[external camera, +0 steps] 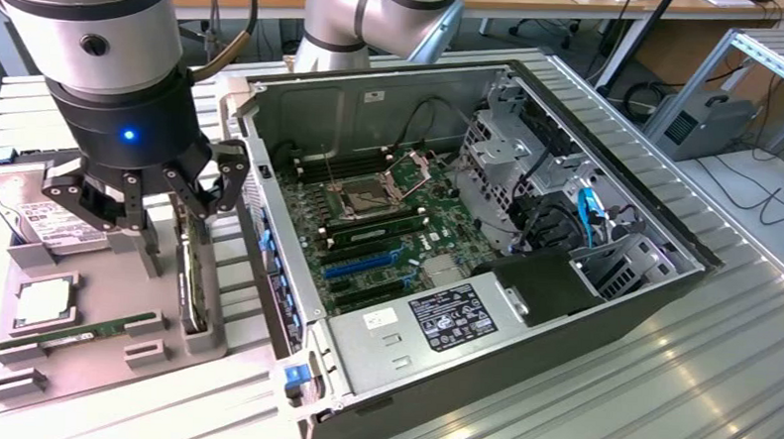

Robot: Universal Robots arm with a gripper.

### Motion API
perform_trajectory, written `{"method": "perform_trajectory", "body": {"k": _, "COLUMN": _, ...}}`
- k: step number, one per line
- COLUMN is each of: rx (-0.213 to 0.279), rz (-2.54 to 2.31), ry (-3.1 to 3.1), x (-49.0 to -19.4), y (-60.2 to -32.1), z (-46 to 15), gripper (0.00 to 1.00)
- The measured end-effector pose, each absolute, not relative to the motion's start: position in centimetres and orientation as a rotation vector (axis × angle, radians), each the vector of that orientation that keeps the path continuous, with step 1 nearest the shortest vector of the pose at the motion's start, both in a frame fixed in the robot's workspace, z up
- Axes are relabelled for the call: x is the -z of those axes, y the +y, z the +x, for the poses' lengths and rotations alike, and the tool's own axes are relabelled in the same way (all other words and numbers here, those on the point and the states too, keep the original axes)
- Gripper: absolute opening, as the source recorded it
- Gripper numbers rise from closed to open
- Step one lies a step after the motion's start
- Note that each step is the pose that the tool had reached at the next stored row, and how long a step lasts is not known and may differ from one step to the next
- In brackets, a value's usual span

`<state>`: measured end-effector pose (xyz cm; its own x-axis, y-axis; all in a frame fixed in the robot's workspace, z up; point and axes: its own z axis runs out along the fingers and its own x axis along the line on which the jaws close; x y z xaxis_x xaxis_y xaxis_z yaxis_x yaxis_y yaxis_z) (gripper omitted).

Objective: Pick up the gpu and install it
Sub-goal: 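Pick up the gpu and move the gpu toward the slot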

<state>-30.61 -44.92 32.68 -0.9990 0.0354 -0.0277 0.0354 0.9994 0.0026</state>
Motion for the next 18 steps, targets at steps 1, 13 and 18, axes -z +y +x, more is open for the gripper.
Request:
{"method": "perform_trajectory", "body": {"k": 1, "rx": -0.003, "rz": 0.055, "ry": 3.113, "x": -32.6, "y": -44.9, "z": -30.6, "gripper": 0.48}}
{"method": "perform_trajectory", "body": {"k": 13, "rx": -0.003, "rz": 0.055, "ry": 3.113, "x": -31.8, "y": -44.9, "z": -30.6, "gripper": 0.48}}
{"method": "perform_trajectory", "body": {"k": 18, "rx": -0.003, "rz": 0.055, "ry": 3.113, "x": -31.5, "y": -44.9, "z": -30.6, "gripper": 0.48}}
